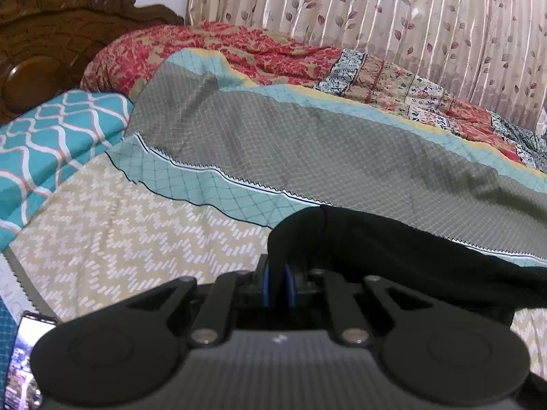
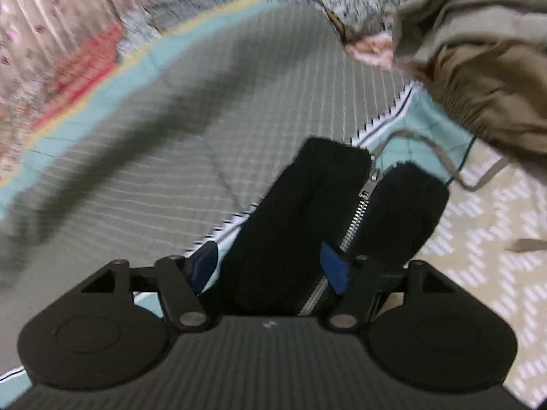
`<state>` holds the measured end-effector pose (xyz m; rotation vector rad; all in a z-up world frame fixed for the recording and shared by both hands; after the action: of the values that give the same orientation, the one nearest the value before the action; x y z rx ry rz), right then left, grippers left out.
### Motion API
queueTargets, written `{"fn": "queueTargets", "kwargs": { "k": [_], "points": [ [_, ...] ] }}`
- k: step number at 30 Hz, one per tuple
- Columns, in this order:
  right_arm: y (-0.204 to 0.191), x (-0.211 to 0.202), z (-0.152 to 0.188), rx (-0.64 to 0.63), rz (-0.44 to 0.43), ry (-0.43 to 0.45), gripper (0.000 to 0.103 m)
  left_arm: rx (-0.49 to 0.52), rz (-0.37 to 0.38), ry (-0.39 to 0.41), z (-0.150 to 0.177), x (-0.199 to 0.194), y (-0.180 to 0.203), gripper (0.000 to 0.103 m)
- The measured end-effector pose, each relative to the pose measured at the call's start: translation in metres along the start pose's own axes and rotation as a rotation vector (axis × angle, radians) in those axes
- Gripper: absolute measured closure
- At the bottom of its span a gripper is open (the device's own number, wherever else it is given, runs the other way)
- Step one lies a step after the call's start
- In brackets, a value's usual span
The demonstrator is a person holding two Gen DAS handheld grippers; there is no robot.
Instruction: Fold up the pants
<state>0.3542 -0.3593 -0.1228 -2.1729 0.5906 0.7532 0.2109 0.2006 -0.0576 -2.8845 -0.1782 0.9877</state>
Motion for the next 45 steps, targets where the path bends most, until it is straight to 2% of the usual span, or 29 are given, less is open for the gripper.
{"fn": "queueTargets", "kwargs": {
  "k": [2,5,12,15,18,20,22,26,27,28,30,31,32,34,36,40,42,45],
  "points": [
    [0.006,0.000,-0.001,-0.046,0.040,0.061,0.093,0.003,-0.010,0.007,-0.001,-0.006,-0.001,0.094],
    [0.020,-0.040,-0.017,0.071,-0.068,0.138,0.094,-0.014,-0.009,0.022,-0.004,-0.015,-0.004,0.094],
    [0.068,-0.205,-0.060,0.189,-0.289,0.320,0.097,-0.108,0.017,0.080,-0.007,-0.049,-0.019,0.094],
    [0.082,-0.274,-0.072,0.191,-0.343,0.411,0.097,-0.122,0.032,0.108,-0.007,-0.065,-0.025,0.094],
    [0.095,-0.315,-0.074,0.182,-0.349,0.464,0.097,-0.120,0.059,0.119,-0.008,-0.072,-0.025,0.094],
    [0.093,-0.316,-0.074,0.159,-0.325,0.465,0.097,-0.100,0.053,0.120,-0.011,-0.067,-0.021,0.094],
    [0.086,-0.300,-0.076,0.138,-0.292,0.451,0.097,-0.082,0.045,0.118,-0.016,-0.054,-0.014,0.094],
    [0.083,-0.223,-0.084,0.163,-0.204,0.395,0.097,-0.042,-0.006,0.103,-0.027,-0.001,0.005,0.094],
    [0.078,-0.195,-0.087,0.170,-0.168,0.382,0.092,-0.033,-0.021,0.092,-0.029,0.017,0.012,0.093],
    [0.072,-0.168,-0.087,0.154,-0.135,0.355,0.090,-0.008,-0.042,0.056,-0.029,0.044,0.021,0.087],
    [0.073,-0.110,-0.078,0.124,-0.012,0.258,0.066,0.057,-0.090,-0.067,-0.016,0.091,0.034,0.084],
    [0.081,-0.098,-0.071,0.141,0.051,0.245,0.065,0.073,-0.111,-0.144,-0.006,0.107,0.037,0.083],
    [0.086,-0.094,-0.061,0.174,0.048,0.250,0.065,0.063,-0.102,-0.182,0.002,0.112,0.038,0.083],
    [0.086,-0.097,-0.041,0.185,-0.073,0.216,0.066,0.056,-0.057,-0.145,0.008,0.100,0.039,0.078],
    [0.086,-0.107,-0.017,0.103,-0.114,0.175,0.066,0.104,-0.062,-0.120,0.016,0.079,0.034,0.065],
    [0.100,-0.140,0.034,-0.008,-0.176,0.136,0.066,0.113,-0.046,-0.089,0.034,0.026,0.009,0.060],
    [0.099,-0.161,0.064,-0.040,-0.233,0.110,0.065,0.086,-0.053,-0.101,0.047,0.003,-0.010,0.053],
    [0.090,-0.190,0.117,-0.116,-0.323,0.057,0.065,0.042,0.010,-0.170,0.076,-0.023,-0.024,0.045]
  ]
}}
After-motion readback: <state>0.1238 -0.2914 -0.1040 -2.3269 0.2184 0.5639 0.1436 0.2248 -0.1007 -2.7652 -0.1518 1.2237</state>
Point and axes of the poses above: each gripper's, at about its wrist camera, not at the fingertips, and x roughly the way its jaws point, y to its right, z to its underside, the point moved 10 cm from there along x, roughly the way its jaws point, and after that the axes turned 13 degrees about x, right-handed, at the moved point
